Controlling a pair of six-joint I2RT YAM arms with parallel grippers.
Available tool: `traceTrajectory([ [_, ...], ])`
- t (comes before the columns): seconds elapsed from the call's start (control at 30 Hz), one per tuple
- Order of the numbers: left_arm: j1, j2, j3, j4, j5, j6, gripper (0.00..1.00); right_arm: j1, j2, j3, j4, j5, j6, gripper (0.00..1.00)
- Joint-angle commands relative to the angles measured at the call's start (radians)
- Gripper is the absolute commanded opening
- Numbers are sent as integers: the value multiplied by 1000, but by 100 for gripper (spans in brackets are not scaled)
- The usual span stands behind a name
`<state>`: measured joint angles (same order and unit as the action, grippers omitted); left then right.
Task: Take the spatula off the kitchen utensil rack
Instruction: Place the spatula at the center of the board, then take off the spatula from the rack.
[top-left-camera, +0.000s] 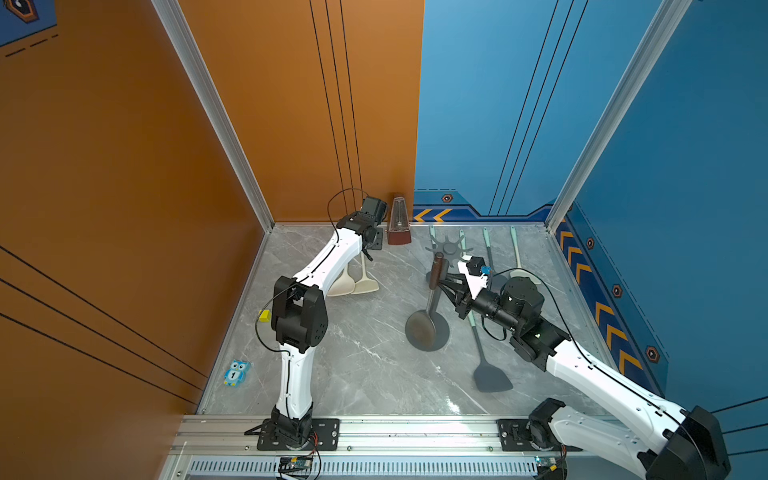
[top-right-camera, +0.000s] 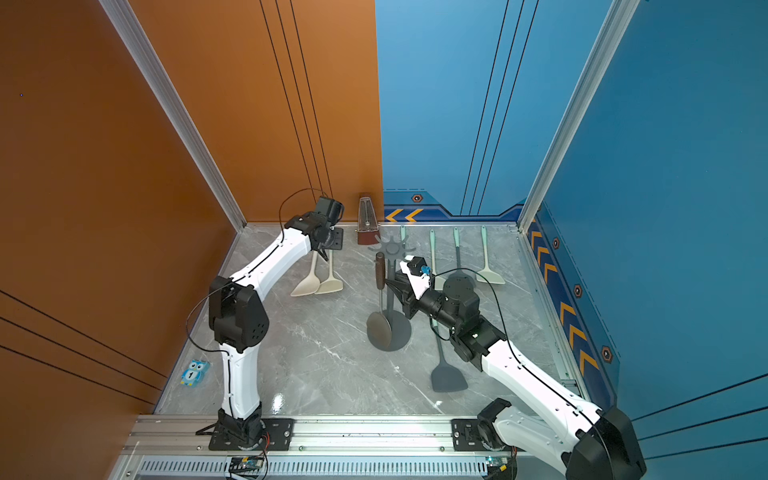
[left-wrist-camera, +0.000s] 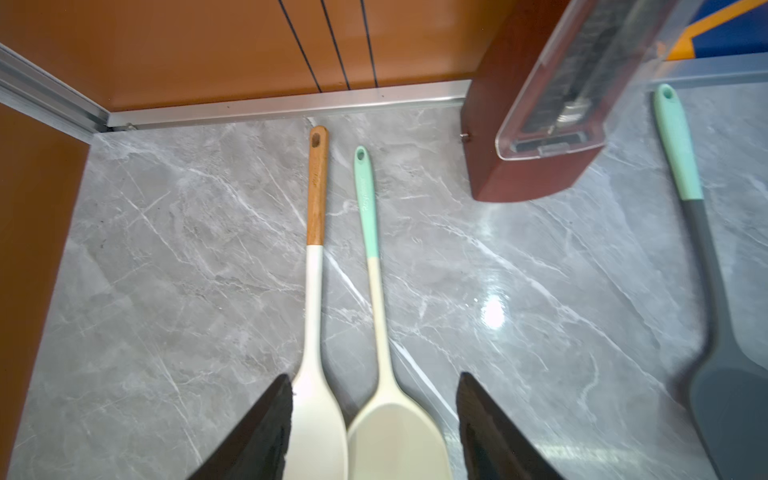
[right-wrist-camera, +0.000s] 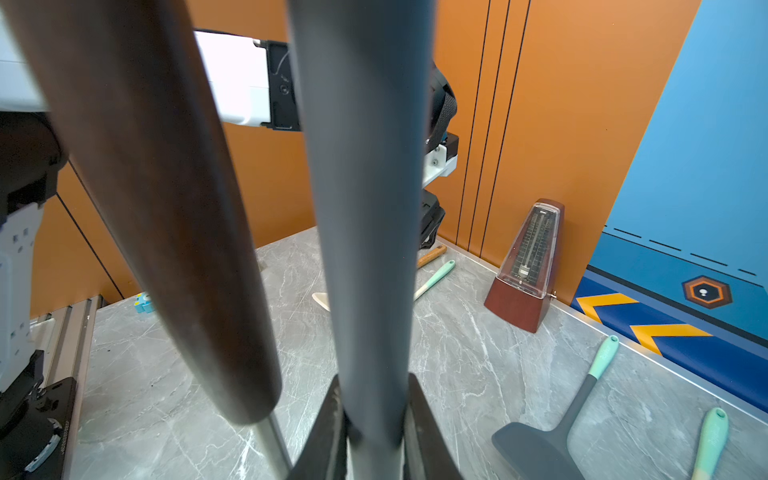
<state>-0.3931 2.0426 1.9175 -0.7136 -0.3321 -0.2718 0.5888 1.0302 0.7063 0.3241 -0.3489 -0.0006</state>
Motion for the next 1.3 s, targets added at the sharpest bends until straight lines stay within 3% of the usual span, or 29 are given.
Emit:
traceTrajectory([
  [0.0, -10, -100, -84, 57, 83, -20, 65, -13, -3, -50, -154, 17, 17, 0],
  [0.2, -39, -280, -287, 155, 137, -24, 64, -13, -21, -58, -157, 27, 17, 0],
  [0.4, -68, -528, -604, 332, 270, -52, 64, -11, -40, -61, -162, 43, 19, 0],
  [0.57, -144, -810, -988, 667, 376, -71, 64, -9, -76, -76, -155, 68, 25, 0],
  [0.67, -209, -967, -1177, 838, 380, -91, 66, -4, -91, -72, -175, 75, 24, 0],
  [0.93, -401, -1152, -1285, 848, 330, 100, 66, 12, -111, -77, -198, 109, 28, 0],
  [1.27, -495, -1187, -1277, 909, 347, 212, 66, 36, -99, -78, -197, 151, 29, 0],
])
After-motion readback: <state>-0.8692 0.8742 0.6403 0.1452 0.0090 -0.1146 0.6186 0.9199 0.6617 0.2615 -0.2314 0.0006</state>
